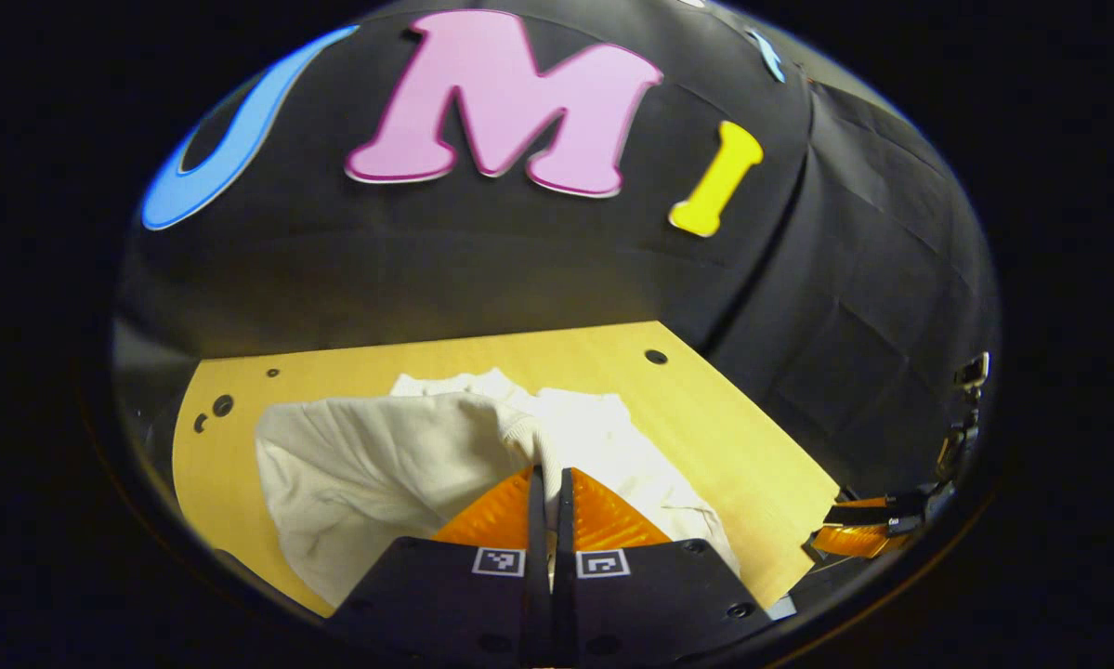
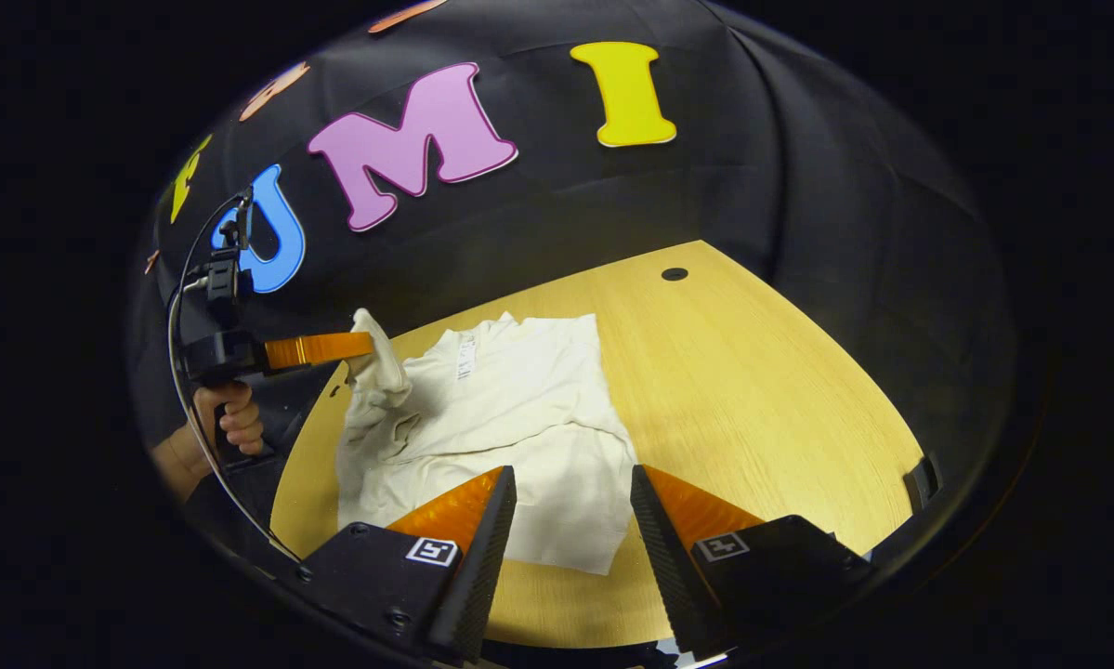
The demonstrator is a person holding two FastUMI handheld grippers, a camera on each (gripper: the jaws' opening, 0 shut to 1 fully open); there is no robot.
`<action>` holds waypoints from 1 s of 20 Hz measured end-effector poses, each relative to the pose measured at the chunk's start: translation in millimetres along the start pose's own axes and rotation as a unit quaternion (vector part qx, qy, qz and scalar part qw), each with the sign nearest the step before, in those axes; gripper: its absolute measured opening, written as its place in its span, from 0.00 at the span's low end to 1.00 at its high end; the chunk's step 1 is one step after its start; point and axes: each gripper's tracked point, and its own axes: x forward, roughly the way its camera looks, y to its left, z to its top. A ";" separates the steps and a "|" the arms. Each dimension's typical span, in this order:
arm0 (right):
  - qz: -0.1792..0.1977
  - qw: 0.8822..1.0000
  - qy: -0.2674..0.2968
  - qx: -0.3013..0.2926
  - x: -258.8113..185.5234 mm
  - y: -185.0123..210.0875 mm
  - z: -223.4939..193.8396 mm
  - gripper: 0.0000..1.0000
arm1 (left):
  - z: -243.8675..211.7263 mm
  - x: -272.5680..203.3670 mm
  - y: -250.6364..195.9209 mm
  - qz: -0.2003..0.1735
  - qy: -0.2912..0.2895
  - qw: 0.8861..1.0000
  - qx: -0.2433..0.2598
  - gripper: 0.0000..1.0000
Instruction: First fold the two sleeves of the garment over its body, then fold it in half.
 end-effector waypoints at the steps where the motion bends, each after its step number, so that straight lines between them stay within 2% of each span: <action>1: -0.004 1.000 -0.001 0.006 -0.6 -4.3 -0.3 0.77 | -9.3 9.6 -10.5 -0.008 0.012 1.000 0.009 0.06; 8: -0.027 0.999 0.007 0.023 -5.9 -26.7 -8.6 0.77 | -87.9 57.7 -60.2 -0.033 0.101 0.992 0.063 0.06; 20: -0.036 0.999 0.025 0.018 -6.5 -31.5 -21.6 0.77 | -147.8 120.9 -64.4 0.001 0.169 0.983 0.069 0.06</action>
